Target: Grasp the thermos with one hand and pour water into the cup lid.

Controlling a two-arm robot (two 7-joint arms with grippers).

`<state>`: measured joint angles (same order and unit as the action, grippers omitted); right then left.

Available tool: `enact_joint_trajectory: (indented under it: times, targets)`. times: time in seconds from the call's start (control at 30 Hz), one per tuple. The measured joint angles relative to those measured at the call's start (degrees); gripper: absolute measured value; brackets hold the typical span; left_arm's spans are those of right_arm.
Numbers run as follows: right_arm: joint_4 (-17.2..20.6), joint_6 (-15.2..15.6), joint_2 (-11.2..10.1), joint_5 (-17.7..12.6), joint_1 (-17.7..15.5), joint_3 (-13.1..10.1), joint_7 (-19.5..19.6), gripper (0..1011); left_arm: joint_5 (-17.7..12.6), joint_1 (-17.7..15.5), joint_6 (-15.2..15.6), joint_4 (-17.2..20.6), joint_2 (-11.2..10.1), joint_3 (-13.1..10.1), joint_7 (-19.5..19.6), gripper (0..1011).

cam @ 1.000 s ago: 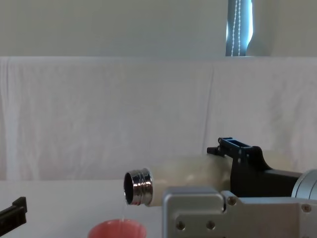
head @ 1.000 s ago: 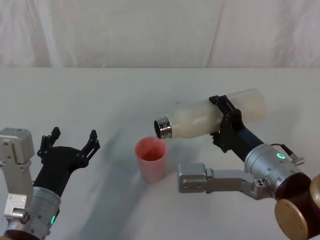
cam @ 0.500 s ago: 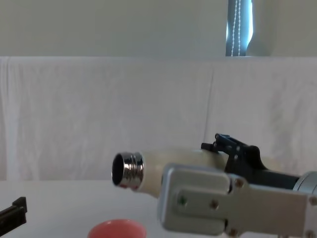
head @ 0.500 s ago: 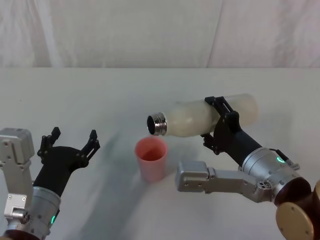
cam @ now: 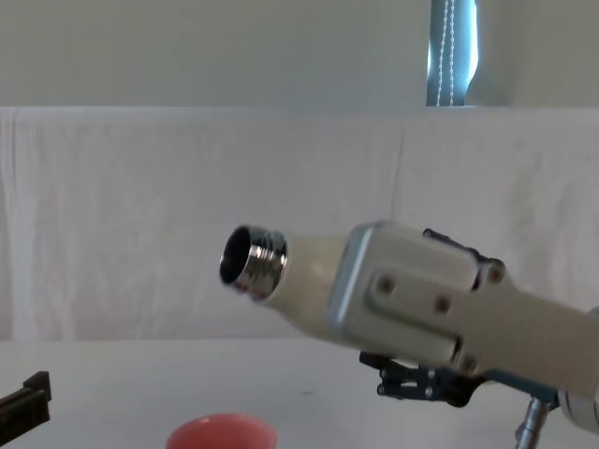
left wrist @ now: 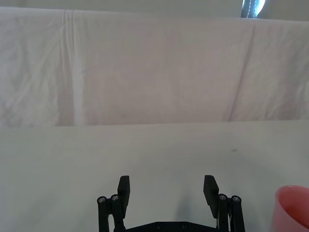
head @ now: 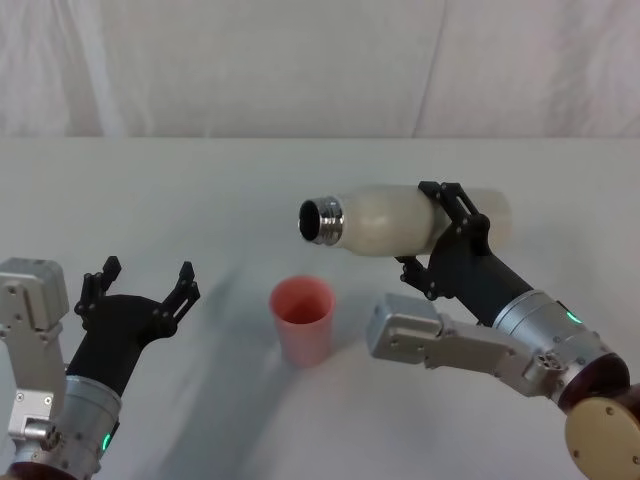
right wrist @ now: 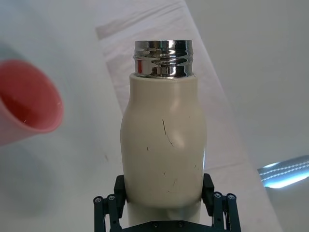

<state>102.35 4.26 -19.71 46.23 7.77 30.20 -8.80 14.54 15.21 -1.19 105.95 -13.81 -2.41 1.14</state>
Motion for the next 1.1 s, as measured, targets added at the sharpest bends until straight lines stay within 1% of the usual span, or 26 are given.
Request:
enact_joint_trajectory:
  times: [0.1,0.13,0.23,0.43,0.67,0.87,1.1]
  targets:
    - [-0.12,-0.73,0.41,-1.98,-0.32,-0.86,0.15,957,0.0,0.0,0.0,0.0,0.0,0.0,0.0,1001]
    - [-0.14,-1.26,0.71,-3.36,-0.56,-1.46,0.26,957,0.0,0.0,0.0,0.0,0.0,0.0,0.0,1001]
    - [-0.21,-2.04,1.1,-5.32,-0.89,-2.29,0.42,957,0.0,0.0,0.0,0.0,0.0,0.0,0.0,1001]
    - [-0.24,-2.83,1.38,-7.4,-1.27,-3.32,0.61,956,0.0,0.0,0.0,0.0,0.0,0.0,-0.01,1001]
    - [-0.32,-4.16,2.11,-11.11,-1.83,-4.91,0.67,957,0.0,0.0,0.0,0.0,0.0,0.0,0.0,1001]
    - [-0.44,-4.96,2.46,-13.03,-2.21,-5.69,0.69,957,0.0,0.0,0.0,0.0,0.0,0.0,0.0,1001]
    - [-0.56,-5.6,2.6,-14.2,-2.34,-6.05,0.71,957,0.0,0.0,0.0,0.0,0.0,0.0,0.0,1001]
